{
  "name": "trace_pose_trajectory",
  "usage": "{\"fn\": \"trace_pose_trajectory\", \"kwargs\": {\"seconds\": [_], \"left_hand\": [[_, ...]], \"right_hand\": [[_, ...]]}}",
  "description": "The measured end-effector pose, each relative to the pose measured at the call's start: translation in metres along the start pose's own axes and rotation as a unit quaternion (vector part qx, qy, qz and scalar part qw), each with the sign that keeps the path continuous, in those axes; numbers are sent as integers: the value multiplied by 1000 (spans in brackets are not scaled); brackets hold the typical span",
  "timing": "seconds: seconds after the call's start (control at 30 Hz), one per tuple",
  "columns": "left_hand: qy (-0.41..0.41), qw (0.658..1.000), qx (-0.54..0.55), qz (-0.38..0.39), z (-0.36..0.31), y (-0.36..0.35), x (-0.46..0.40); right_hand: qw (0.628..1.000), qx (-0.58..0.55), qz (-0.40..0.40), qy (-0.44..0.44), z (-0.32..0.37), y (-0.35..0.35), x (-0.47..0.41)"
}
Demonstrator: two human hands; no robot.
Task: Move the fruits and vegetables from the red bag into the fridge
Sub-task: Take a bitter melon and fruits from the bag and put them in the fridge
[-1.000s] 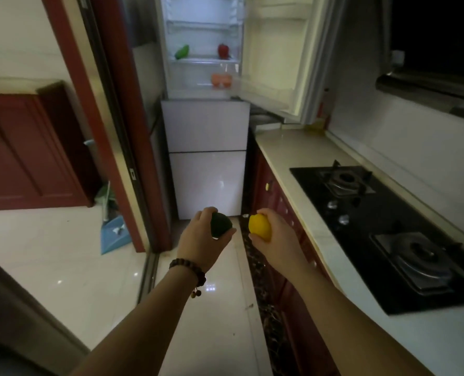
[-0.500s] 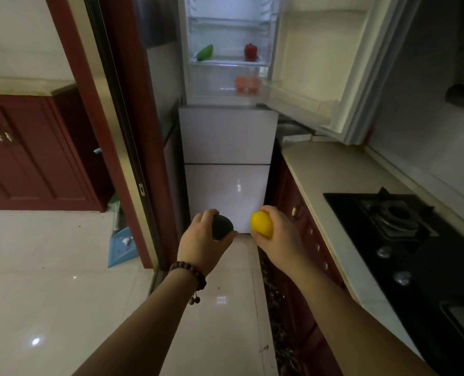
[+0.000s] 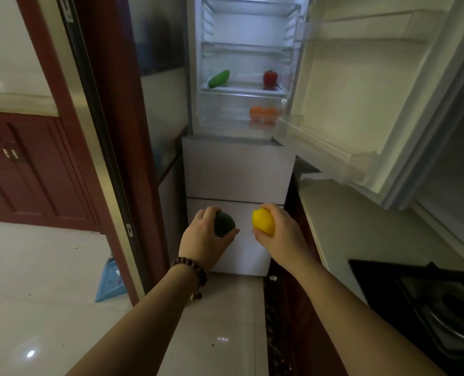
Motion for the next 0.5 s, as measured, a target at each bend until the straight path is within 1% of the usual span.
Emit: {"fn": "trace_pose_trajectory", "kwargs": {"seconds": [0.27,0.5], "left_hand": [[2,1000,6,-8,41,-14,-106],[-32,999,33,-2,88,-22,-228]], "right_hand": [[1000,22,12,8,-17,-39,-104],[999,50,-17,0,-18,-85,-219]]}}
Point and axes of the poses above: each hand's wrist, its own x-axis away from the middle knuckle, its own y-axis out of the back of the hand, z = x × y, the point moved 6 cm from there along -x, towards the middle knuckle, and after that the axes turned 14 degrees about x, right-handed, at the moved point
